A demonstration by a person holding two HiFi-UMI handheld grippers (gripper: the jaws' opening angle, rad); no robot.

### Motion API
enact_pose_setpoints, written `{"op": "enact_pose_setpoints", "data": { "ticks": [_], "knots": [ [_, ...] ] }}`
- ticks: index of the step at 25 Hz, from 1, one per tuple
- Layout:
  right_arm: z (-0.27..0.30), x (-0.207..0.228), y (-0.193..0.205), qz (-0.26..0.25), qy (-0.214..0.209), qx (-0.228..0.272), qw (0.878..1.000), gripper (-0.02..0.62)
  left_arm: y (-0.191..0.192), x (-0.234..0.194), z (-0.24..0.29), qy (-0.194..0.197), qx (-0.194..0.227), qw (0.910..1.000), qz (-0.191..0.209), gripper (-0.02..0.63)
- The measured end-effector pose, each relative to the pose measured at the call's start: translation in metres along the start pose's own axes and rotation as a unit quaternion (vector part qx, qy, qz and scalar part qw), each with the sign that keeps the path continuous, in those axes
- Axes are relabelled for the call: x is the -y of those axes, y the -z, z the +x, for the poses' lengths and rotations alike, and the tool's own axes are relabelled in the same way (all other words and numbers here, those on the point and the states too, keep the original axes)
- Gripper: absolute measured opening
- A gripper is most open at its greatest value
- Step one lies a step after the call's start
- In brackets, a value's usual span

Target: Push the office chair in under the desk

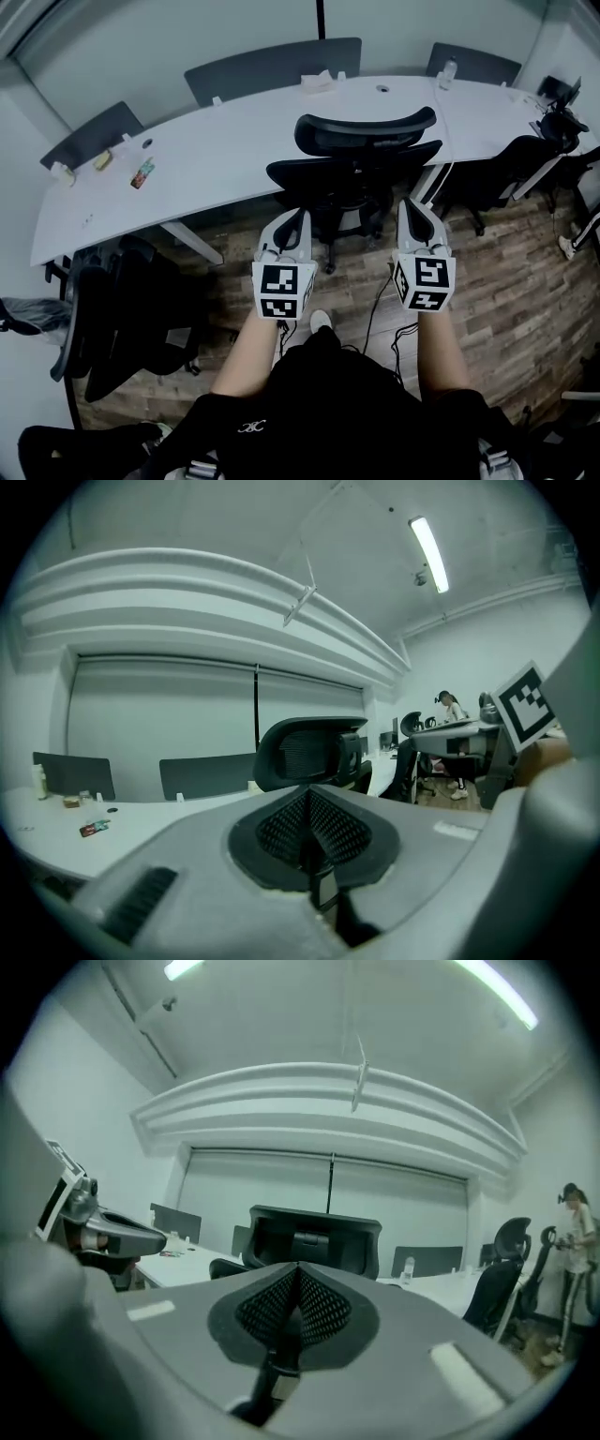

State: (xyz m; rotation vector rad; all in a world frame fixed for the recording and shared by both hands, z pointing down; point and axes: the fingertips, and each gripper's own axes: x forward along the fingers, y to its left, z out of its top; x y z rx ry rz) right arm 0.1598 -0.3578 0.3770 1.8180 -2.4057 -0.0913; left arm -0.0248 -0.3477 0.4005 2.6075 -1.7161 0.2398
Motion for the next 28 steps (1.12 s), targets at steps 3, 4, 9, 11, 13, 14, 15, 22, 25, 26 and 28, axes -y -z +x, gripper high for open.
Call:
{"op": "enact_pose_setpoints", "data": {
  "ticks": [3, 4, 9, 11, 13, 14, 15, 22, 25, 26, 28],
  "knots": [
    [-0.021, -0.012, 0.009, 0.026, -0.014, -0.007, 1.0, 0.005, -0.004, 0.015, -0.018, -0.001, 0.007, 1.0, 0.002, 0.003],
    [-0.026, -0.014, 0.013, 0.03, -0.016, -0.009, 0.999, 0.005, -0.006, 0.019, -0.021, 0.001, 0.009, 0.9999, 0.004, 0.003],
    [-0.035, -0.012, 0.02, 0.043, -0.001, -0.027, 0.999, 0.005, -0.007, 0.033, -0.024, 0.016, 0.016, 0.9997, 0.003, 0.003],
    [-0.037, -0.012, 0.017, 0.047, 0.0, -0.024, 0.999, 0.005, -0.008, 0.036, -0.025, 0.02, 0.021, 0.9996, 0.001, 0.003],
    [-0.038, -0.013, 0.014, 0.047, -0.002, -0.02, 0.999, 0.005, -0.01, 0.037, -0.026, 0.019, 0.025, 0.9995, 0.003, 0.003],
    [-0.038, -0.014, 0.013, 0.047, -0.003, -0.019, 0.999, 0.005, -0.011, 0.038, -0.027, 0.017, 0.026, 0.9995, 0.007, 0.003],
    [-0.038, -0.015, 0.012, 0.047, -0.004, -0.017, 0.999, 0.005, -0.011, 0.037, -0.027, 0.016, 0.026, 0.9995, 0.009, 0.003],
    [-0.034, -0.019, 0.008, 0.045, -0.003, -0.015, 0.999, 0.005, -0.009, 0.031, -0.029, 0.011, 0.015, 0.9996, 0.019, 0.003],
    [-0.032, -0.02, 0.01, 0.047, -0.004, -0.016, 0.999, 0.005, -0.008, 0.028, -0.03, 0.009, 0.012, 0.9997, 0.018, 0.003],
    [-0.031, -0.021, 0.01, 0.047, -0.004, -0.017, 0.999, 0.005, -0.007, 0.028, -0.03, 0.009, 0.012, 0.9997, 0.018, 0.003],
    [-0.03, -0.021, 0.012, 0.048, -0.003, -0.018, 0.999, 0.005, -0.008, 0.028, -0.03, 0.009, 0.012, 0.9997, 0.018, 0.003]
  ]
}}
